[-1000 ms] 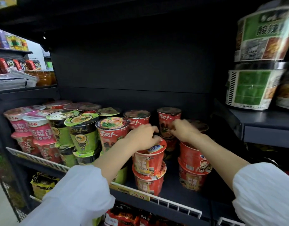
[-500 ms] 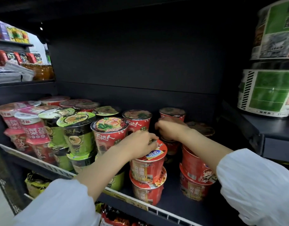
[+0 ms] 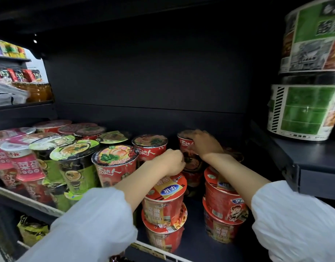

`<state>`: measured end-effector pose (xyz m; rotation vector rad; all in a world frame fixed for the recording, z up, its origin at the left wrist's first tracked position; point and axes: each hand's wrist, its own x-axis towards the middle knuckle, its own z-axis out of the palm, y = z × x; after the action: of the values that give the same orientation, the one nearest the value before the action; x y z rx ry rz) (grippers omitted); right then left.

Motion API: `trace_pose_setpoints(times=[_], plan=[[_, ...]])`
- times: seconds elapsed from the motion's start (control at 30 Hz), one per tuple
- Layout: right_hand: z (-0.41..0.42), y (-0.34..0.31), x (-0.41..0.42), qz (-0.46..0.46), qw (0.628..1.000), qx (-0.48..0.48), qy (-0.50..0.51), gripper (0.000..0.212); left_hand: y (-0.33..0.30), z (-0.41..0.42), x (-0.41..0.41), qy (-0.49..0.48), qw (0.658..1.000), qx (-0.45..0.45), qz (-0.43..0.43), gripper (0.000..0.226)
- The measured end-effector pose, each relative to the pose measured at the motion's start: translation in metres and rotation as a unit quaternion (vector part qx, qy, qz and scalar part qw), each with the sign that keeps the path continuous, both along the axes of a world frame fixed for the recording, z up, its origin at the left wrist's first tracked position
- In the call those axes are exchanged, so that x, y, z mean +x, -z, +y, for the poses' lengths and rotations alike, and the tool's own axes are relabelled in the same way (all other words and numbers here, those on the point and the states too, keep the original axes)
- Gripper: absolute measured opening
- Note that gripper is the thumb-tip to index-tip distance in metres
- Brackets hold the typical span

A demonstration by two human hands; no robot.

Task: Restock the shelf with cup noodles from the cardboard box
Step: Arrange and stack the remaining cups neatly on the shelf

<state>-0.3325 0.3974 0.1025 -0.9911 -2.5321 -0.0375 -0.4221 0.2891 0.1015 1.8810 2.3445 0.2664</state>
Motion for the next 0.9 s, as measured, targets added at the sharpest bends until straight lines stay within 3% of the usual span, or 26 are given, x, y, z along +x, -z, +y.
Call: trace_pose_setpoints(times=[0.17,0.27,0.43,0.53,0.77,0.9], plan=[[0.007,0.001,-0.001,0.005,0.999,-0.027,0.018,0.047,0.007,0.038,0.000,0.008,0.982,-0.166,0.090,0.029],[0.010,0.000,0.002,0.001,1.000,-0.020,-0.001,0.049,0.014,0.053,-0.009,-0.008,0.972,-0.200,0.125,0.037],[0.015,-0.001,0.002,0.037,0.997,-0.061,-0.007,0.056,0.012,0.064,-0.003,0.004,0.993,-0.091,0.081,0.035],[0.019,0.000,0.002,0.066,0.994,-0.086,0.002,0.058,0.015,0.072,0.000,0.075,0.993,-0.037,0.089,0.034],[0.011,-0.007,0.010,0.071,0.991,-0.108,-0.042,0.051,0.018,0.069,-0.006,0.178,0.965,-0.068,0.178,0.036],[0.000,-0.016,0.017,0.088,0.983,-0.151,-0.065,0.040,0.014,0.061,-0.001,0.233,0.933,-0.080,0.264,0.038]])
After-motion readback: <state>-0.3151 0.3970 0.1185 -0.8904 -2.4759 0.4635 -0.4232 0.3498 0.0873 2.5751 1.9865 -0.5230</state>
